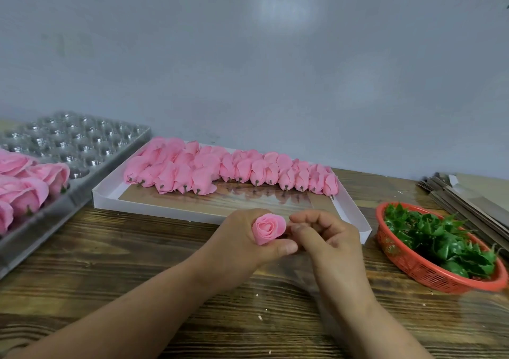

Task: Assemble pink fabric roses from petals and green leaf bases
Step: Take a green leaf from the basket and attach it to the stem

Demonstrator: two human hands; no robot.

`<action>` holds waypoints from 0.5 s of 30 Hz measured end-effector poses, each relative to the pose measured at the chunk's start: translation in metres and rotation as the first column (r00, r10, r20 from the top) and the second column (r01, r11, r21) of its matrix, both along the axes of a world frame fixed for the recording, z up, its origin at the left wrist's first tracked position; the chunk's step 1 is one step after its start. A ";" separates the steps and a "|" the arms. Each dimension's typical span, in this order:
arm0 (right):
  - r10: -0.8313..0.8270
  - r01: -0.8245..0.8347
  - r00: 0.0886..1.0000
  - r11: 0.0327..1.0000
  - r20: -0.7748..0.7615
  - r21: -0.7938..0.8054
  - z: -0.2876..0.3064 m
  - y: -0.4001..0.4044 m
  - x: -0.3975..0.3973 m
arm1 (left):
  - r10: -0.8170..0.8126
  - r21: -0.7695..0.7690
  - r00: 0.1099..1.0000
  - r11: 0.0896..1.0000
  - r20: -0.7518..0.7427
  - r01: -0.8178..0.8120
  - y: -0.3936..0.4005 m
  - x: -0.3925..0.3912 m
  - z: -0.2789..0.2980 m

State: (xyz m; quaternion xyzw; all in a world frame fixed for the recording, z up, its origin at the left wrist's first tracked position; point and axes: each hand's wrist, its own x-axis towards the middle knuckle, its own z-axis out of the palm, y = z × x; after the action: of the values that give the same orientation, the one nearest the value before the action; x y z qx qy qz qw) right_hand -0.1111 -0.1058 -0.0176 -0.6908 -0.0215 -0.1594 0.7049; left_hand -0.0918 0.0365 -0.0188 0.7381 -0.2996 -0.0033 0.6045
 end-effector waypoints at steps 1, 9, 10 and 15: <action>-0.002 0.002 1.000 1.000 0.018 -0.005 0.002 0.000 -0.001 | 0.000 -0.003 1.000 1.000 0.005 0.000 0.000 0.000 0.000; 0.124 -0.115 0.986 0.990 0.113 -0.078 0.009 -0.003 -0.002 | -0.002 -0.005 0.996 1.000 0.093 0.002 -0.003 0.001 -0.006; 0.153 -0.144 0.982 0.986 0.112 -0.083 0.010 -0.004 -0.002 | -0.010 0.007 0.996 1.000 0.088 0.009 -0.002 0.001 -0.007; 0.294 -0.286 0.955 0.946 0.035 -0.151 0.011 -0.004 -0.004 | -0.048 0.116 0.995 0.992 0.084 0.038 -0.001 0.002 -0.010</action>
State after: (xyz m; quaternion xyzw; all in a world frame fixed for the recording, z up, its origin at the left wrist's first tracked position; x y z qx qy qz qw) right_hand -0.1148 -0.1094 -0.0064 -0.7244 -0.1545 -0.0716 0.6681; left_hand -0.0896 0.0360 -0.0288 0.7643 -0.3410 -0.0015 0.5473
